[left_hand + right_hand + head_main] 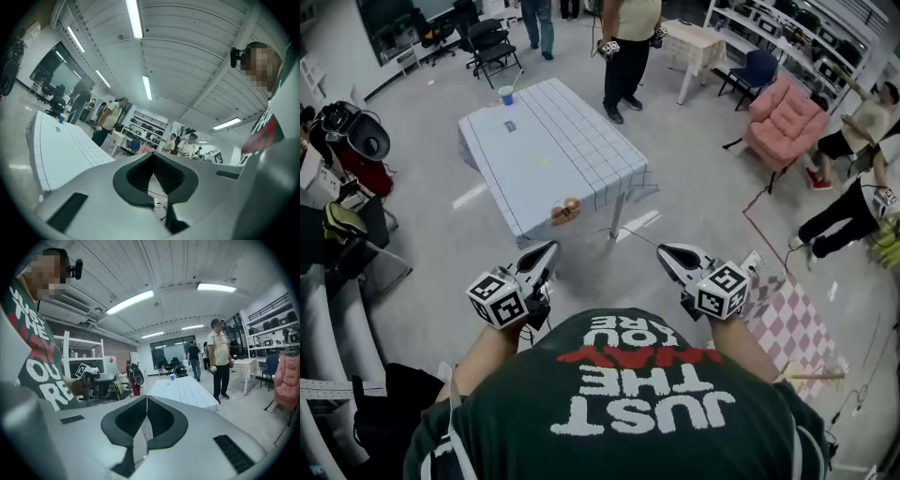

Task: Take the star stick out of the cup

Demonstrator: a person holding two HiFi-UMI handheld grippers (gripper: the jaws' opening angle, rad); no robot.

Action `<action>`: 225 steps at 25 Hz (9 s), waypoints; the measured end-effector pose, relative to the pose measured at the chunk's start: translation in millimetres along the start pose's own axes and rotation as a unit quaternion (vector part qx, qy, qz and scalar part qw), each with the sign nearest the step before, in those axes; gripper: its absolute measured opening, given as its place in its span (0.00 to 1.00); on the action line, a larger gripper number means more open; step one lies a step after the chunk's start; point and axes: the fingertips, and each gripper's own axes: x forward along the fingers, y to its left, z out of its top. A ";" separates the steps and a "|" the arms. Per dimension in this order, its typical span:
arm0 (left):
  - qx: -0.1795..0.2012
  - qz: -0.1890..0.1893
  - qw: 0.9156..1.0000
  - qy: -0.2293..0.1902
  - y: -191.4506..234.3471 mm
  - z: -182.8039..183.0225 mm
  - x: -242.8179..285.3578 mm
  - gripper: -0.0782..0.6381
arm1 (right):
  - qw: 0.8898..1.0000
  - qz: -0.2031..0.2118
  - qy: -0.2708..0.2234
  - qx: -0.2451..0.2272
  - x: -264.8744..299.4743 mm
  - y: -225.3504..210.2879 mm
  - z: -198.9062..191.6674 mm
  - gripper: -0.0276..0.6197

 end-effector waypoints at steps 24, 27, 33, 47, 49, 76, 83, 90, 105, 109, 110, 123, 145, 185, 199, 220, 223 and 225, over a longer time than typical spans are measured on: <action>0.024 0.179 0.982 -0.054 257.1 118.1 150.5 0.12 | 0.985 0.166 0.034 -0.013 284.3 -253.5 102.7 0.09; 0.020 0.239 0.968 -0.075 295.8 140.2 186.4 0.12 | 0.973 0.221 0.051 -0.031 335.5 -295.7 132.6 0.09; 0.045 0.287 0.955 -0.060 347.1 185.6 239.0 0.12 | 0.957 0.278 0.062 -0.061 426.9 -352.0 184.2 0.09; 0.140 0.271 0.952 -0.011 526.1 238.6 228.8 0.12 | 0.972 0.213 0.057 -0.079 603.5 -382.9 184.9 0.09; 0.145 0.272 0.951 -0.003 550.7 260.6 237.4 0.12 | 0.972 0.210 0.061 -0.089 624.7 -388.0 205.5 0.10; 0.323 0.233 0.897 0.190 807.2 212.9 404.4 0.27 | 0.969 0.230 0.069 -0.064 830.7 -438.3 141.5 0.10; 0.348 0.248 0.879 0.212 833.5 189.6 419.7 0.27 | 0.964 0.245 0.077 -0.062 837.1 -429.6 119.7 0.10; 0.370 0.253 0.869 0.209 839.6 186.7 426.0 0.26 | 0.964 0.244 0.085 -0.056 837.3 -435.2 105.4 0.10; 0.369 0.256 0.881 0.148 827.2 218.6 422.4 0.12 | 0.964 0.243 0.086 -0.061 831.4 -429.8 108.6 0.10; 0.372 0.257 0.882 0.134 819.7 233.9 420.3 0.12 | 0.964 0.242 0.085 -0.063 827.2 -426.8 114.2 0.10; 0.373 0.257 0.882 0.132 817.5 238.2 419.8 0.12 | 0.964 0.242 0.085 -0.065 826.7 -425.8 116.3 0.10; 0.392 0.256 0.879 0.089 763.7 316.7 409.3 0.12 | 0.965 0.237 0.058 -0.095 803.2 -407.1 174.6 0.10; 0.376 0.279 0.884 0.004 579.5 460.9 330.1 0.12 | 0.961 0.220 -0.003 -0.169 676.6 -320.3 318.4 0.10; 0.217 0.361 0.905 0.060 330.2 245.4 251.4 0.12 | 0.928 0.284 0.022 -0.239 435.5 -318.3 263.7 0.10; 0.088 0.286 0.943 0.147 353.6 90.0 204.7 0.12 | 0.937 0.278 0.109 -0.183 441.7 -255.7 158.0 0.10; -0.102 0.224 0.938 0.245 353.7 -43.9 219.5 0.12 | 0.912 0.315 0.235 -0.122 442.2 -243.6 12.2 0.09; -0.126 0.220 0.934 0.253 351.2 -55.6 219.3 0.12 | 0.911 0.314 0.242 -0.111 440.6 -243.4 -0.1 0.09; -0.137 0.221 0.930 0.259 351.3 -60.5 218.1 0.12 | 0.912 0.313 0.246 -0.103 440.5 -244.0 -6.2 0.09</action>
